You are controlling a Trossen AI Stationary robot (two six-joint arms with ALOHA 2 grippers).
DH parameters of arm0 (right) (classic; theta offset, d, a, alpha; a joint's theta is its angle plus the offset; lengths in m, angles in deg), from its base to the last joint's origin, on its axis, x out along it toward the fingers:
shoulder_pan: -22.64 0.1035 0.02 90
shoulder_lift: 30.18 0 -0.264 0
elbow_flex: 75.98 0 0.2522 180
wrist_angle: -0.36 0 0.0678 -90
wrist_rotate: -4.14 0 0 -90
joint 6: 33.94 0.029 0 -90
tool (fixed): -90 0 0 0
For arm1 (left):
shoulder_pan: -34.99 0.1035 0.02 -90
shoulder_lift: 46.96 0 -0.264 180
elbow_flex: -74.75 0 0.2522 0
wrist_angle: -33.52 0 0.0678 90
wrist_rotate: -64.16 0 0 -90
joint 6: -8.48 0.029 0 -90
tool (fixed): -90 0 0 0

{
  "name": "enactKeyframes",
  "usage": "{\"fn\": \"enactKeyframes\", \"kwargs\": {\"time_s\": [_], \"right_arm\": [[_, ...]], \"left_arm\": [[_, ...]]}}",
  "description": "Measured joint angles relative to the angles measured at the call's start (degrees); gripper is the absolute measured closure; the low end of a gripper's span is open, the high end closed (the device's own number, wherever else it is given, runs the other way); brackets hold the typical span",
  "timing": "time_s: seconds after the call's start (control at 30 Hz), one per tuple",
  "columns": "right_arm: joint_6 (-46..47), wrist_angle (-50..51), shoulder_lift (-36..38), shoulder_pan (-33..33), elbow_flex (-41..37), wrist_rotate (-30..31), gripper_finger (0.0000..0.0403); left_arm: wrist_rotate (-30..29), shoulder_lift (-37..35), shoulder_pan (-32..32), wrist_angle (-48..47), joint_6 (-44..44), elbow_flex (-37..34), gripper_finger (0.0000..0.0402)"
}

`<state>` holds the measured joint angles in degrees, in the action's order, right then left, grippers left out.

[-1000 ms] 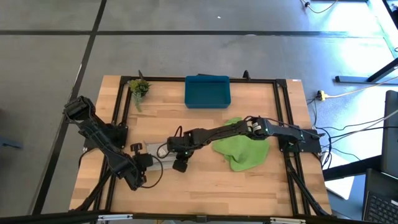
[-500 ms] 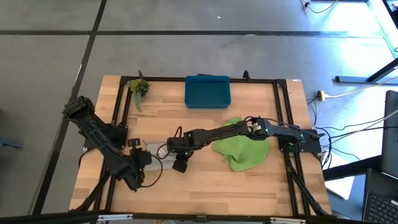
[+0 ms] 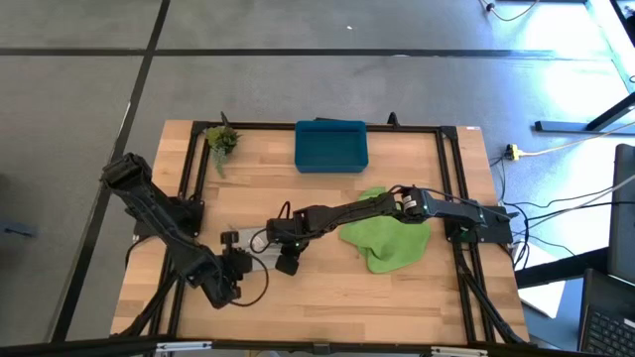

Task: Roll microfiber towels into tight, uniform cylinder then place into a basket
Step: Roll the gray microfiber cloth

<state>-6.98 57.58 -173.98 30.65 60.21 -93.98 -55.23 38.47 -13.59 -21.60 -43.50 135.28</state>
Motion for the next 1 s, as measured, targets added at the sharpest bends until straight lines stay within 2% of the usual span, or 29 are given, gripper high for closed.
{"fn": "enactKeyframes", "kwargs": {"time_s": [0.27, 0.63, 1.0], "right_arm": [[-0.3, -0.2, 0.0, -0.1, 0.0, -1.9, 0.0349], [-1.3, 2.0, 0.1, -0.8, 1.7, -1.9, 0.0349], [-3.6, 11.5, 0.5, 0.6, 12.2, 8.9, 0.0349]], "left_arm": [[0.7, 0.0, 1.9, 5.3, -2.9, -7.8, 0.0308], [-0.4, -0.2, 2.6, 11.5, -3.2, -12.7, 0.0312], [0.7, -0.1, 2.5, 11.6, -3.6, -12.8, 0.0312]]}}
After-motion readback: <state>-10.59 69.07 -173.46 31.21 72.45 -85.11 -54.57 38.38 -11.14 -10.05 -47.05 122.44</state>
